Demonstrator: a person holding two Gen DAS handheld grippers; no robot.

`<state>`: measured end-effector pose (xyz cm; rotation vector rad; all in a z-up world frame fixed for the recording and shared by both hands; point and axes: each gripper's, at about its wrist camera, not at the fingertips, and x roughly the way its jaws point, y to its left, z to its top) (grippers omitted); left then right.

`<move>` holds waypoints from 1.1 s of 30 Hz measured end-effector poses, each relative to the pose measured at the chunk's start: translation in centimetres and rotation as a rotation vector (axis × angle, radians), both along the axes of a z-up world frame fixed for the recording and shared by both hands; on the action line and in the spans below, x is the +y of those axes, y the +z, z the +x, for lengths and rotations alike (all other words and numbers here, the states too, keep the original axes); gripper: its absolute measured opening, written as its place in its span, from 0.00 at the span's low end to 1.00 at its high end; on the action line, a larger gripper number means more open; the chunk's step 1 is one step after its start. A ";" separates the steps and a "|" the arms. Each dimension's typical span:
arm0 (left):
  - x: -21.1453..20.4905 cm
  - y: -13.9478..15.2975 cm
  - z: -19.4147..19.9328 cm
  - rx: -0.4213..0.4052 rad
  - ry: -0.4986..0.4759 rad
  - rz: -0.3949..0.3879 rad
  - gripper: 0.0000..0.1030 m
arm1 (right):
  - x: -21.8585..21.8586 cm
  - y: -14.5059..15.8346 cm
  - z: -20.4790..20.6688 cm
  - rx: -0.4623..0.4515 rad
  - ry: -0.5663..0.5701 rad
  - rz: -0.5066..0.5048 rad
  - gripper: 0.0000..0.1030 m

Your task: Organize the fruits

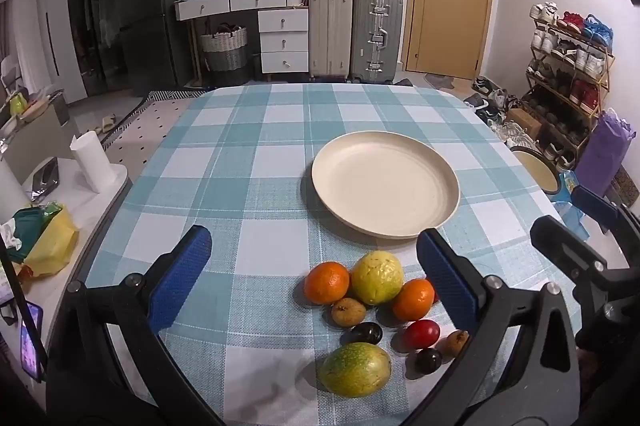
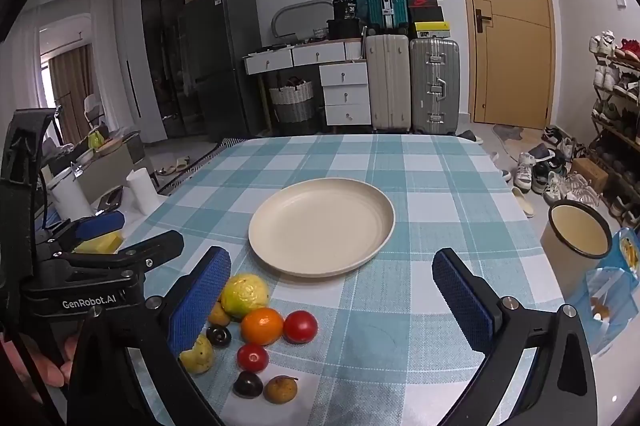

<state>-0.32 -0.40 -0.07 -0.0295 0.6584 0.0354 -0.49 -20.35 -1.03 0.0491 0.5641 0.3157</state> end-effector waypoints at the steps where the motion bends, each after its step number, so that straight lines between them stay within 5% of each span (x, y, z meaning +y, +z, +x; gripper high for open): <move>1: 0.0 0.0 0.0 0.003 0.000 -0.003 0.99 | 0.6 -0.3 -0.2 -0.007 -0.002 -0.009 1.00; 33: -0.1 -0.9 0.0 0.029 -0.020 0.004 0.99 | 0.8 -0.8 -0.5 0.006 0.017 0.007 1.00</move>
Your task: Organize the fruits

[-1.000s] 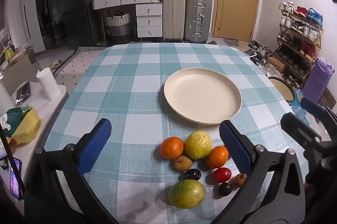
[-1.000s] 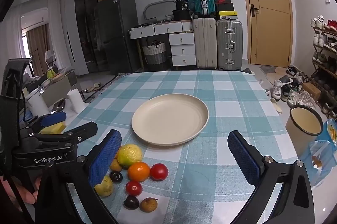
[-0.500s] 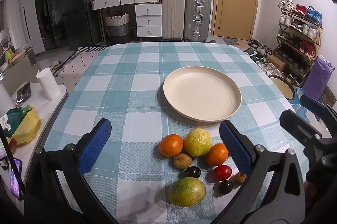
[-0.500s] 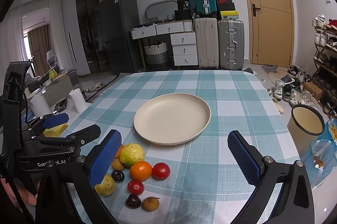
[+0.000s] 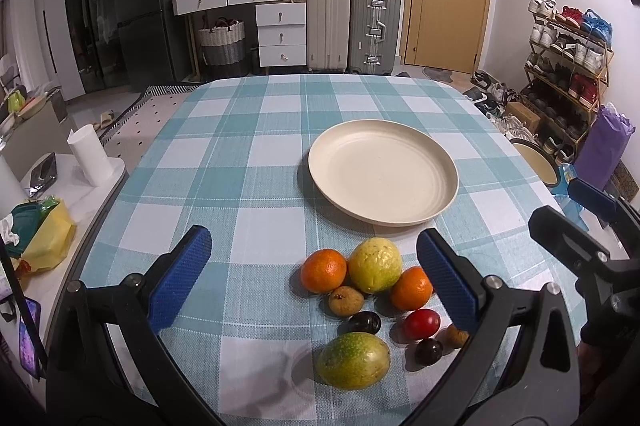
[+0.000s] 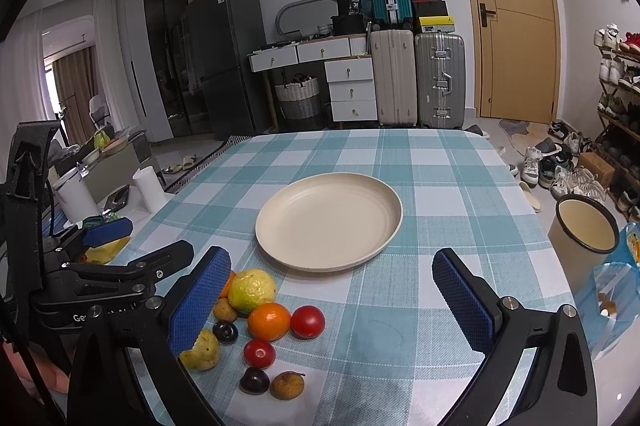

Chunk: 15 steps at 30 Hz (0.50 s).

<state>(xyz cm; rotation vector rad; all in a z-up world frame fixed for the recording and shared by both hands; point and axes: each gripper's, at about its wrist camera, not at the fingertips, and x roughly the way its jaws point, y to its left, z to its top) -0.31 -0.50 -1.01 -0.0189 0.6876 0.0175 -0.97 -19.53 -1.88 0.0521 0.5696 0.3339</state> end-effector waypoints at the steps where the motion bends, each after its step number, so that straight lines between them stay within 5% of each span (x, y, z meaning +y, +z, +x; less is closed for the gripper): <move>1: 0.0 0.0 0.0 0.002 0.000 0.000 0.99 | 0.0 0.0 0.0 0.001 0.000 0.000 1.00; 15: -0.2 -0.2 0.1 0.004 -0.007 -0.001 0.99 | 0.0 -0.1 0.1 0.008 0.001 0.003 1.00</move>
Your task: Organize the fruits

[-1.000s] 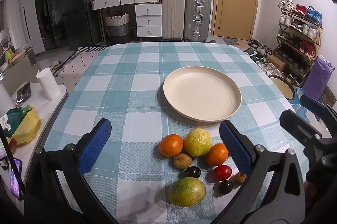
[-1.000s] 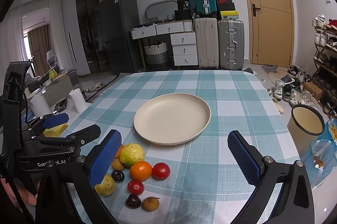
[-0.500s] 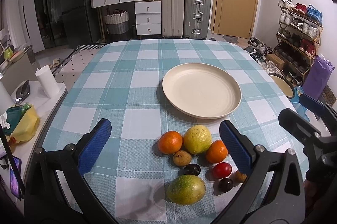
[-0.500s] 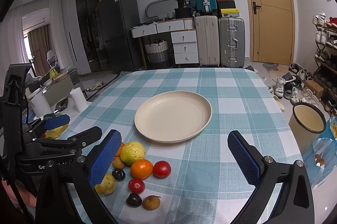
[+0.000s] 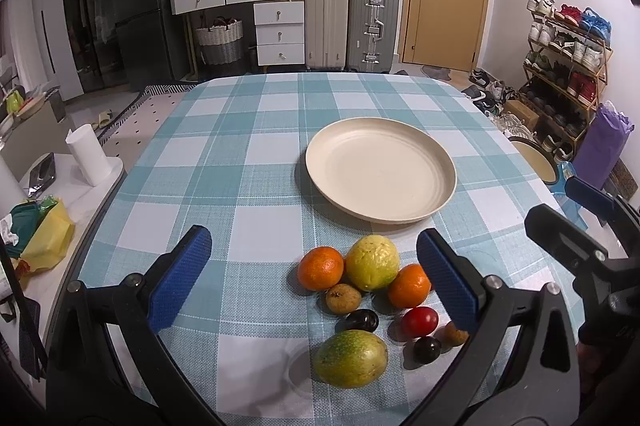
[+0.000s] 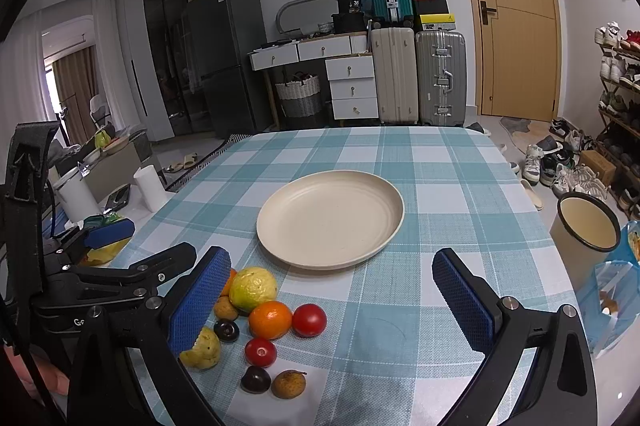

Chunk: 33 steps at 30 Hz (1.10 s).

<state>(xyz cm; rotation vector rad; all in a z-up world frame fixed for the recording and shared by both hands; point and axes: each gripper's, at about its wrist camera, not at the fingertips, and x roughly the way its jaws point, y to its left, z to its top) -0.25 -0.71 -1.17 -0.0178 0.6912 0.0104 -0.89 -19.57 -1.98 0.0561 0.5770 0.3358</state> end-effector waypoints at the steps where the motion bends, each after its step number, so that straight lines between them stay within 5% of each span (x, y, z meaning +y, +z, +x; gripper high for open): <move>1: 0.0 0.0 0.0 0.000 0.001 0.000 0.99 | 0.0 0.0 0.0 0.000 -0.001 0.000 1.00; 21: -0.4 -0.4 -0.2 0.006 -0.006 -0.007 0.99 | 0.0 0.1 0.0 0.002 0.000 0.002 1.00; 33: 1.4 -1.9 -1.0 0.045 -0.063 -0.087 0.99 | 0.0 -0.2 0.0 0.011 0.003 0.003 1.00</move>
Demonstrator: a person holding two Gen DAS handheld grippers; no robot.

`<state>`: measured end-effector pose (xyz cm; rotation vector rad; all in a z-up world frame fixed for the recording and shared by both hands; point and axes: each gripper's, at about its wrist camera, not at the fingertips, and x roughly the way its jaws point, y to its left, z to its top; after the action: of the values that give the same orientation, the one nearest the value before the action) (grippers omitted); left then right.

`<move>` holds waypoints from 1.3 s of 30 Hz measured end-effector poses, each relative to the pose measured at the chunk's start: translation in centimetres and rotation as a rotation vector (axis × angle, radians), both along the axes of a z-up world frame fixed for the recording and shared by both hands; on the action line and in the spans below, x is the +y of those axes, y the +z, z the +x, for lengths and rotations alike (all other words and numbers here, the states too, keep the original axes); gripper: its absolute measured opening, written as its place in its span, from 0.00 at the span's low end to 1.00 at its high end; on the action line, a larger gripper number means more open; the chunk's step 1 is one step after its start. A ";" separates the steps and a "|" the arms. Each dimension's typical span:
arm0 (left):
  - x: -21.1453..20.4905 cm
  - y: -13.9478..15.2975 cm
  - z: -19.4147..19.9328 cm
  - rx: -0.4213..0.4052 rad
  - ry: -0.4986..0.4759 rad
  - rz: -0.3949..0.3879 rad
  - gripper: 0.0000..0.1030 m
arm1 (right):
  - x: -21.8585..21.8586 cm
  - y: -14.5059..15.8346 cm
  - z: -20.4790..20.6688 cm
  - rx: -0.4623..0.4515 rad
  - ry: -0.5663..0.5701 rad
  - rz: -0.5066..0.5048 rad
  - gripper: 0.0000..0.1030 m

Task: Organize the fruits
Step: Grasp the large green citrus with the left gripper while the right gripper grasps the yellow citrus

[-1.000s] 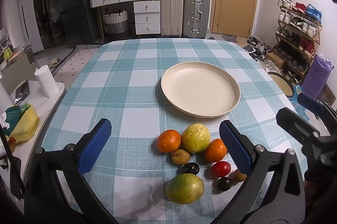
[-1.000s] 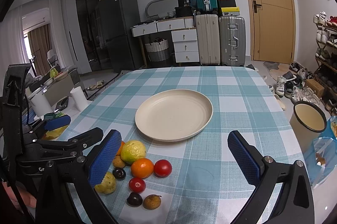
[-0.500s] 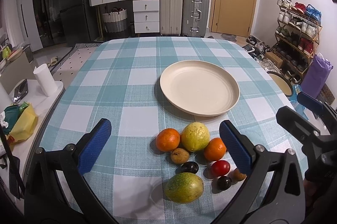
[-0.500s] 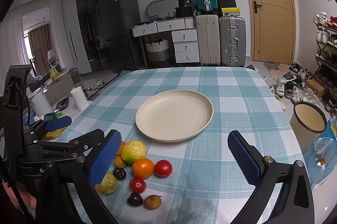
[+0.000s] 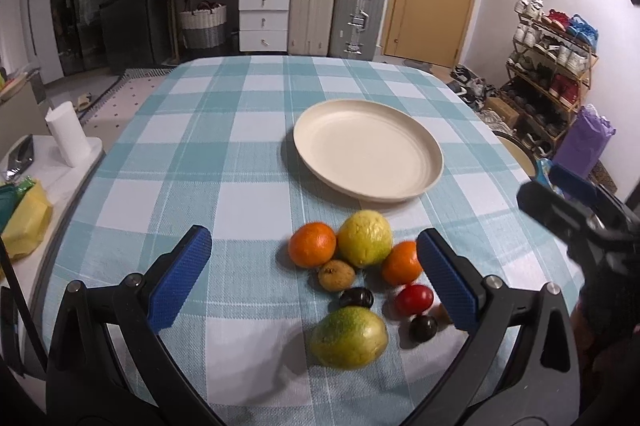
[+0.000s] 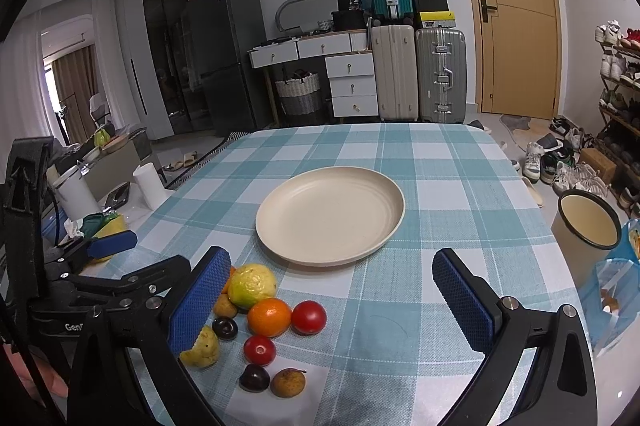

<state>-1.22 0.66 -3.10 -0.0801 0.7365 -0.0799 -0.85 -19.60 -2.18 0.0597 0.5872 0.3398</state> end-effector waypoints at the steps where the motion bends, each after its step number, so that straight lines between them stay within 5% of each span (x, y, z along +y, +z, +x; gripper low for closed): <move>1: 0.1 -0.3 -0.1 0.007 -0.005 -0.003 0.99 | 0.0 -0.1 0.0 0.002 0.001 0.000 1.00; 17: 1.2 -5.1 -0.9 0.157 -0.103 -0.110 0.96 | 0.1 -0.7 0.6 0.021 0.004 -0.003 1.00; 23: 0.6 -6.0 -0.6 0.190 -0.163 -0.155 0.79 | 0.2 -0.9 0.6 0.023 0.004 -0.005 1.00; 28: 0.2 -6.9 -0.2 0.217 -0.205 -0.187 0.49 | 0.2 -1.4 0.5 0.031 0.004 -0.006 1.00; 39: 1.3 -6.7 -0.4 0.209 -0.213 -0.234 0.48 | 0.5 -2.0 1.1 0.079 0.058 0.020 1.00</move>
<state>-1.58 1.99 -9.75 -0.2362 0.9413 -0.3654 0.21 -19.07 -4.21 0.0754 0.6646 0.4013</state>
